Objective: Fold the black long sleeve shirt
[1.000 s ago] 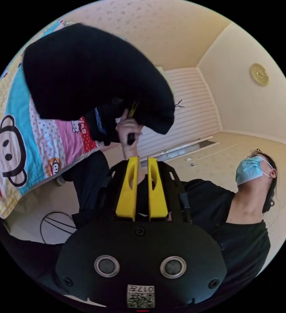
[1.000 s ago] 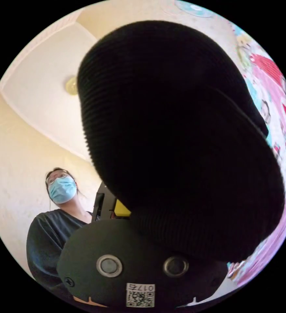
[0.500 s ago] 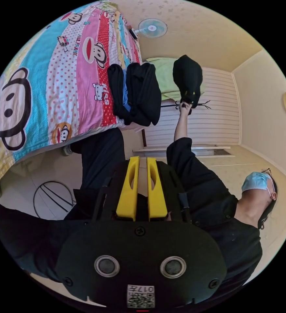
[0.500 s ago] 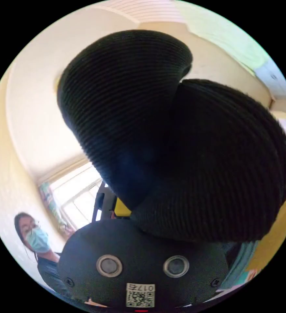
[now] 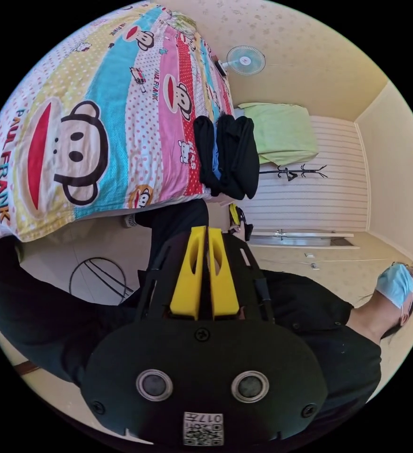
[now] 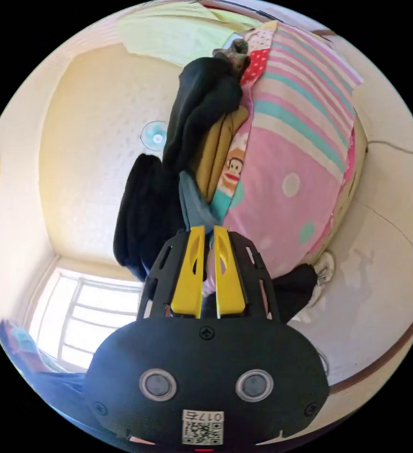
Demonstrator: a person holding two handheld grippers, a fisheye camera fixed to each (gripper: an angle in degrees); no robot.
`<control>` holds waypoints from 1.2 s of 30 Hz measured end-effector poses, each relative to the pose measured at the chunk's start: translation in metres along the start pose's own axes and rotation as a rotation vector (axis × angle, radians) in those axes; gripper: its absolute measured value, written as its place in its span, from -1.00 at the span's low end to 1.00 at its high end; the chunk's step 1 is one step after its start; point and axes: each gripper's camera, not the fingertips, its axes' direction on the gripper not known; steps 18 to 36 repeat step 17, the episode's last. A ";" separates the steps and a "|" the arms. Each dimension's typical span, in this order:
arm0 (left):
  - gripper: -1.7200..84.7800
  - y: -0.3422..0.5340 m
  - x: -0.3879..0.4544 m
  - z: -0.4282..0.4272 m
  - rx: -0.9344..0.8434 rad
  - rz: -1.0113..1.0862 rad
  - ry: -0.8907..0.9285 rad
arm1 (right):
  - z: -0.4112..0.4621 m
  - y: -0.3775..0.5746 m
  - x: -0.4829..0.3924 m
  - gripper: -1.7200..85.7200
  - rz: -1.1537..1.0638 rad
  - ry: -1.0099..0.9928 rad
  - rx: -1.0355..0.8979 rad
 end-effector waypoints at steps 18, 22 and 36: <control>-0.95 0.025 -0.021 -0.124 0.482 -0.094 -0.612 | 0.399 0.349 -0.253 -0.96 -1.118 0.248 -0.775; -0.95 0.025 -0.021 -0.124 0.482 -0.094 -0.612 | 0.399 0.349 -0.253 -0.96 -1.118 0.248 -0.775; -0.95 0.025 -0.021 -0.124 0.482 -0.094 -0.612 | 0.399 0.349 -0.253 -0.96 -1.118 0.248 -0.775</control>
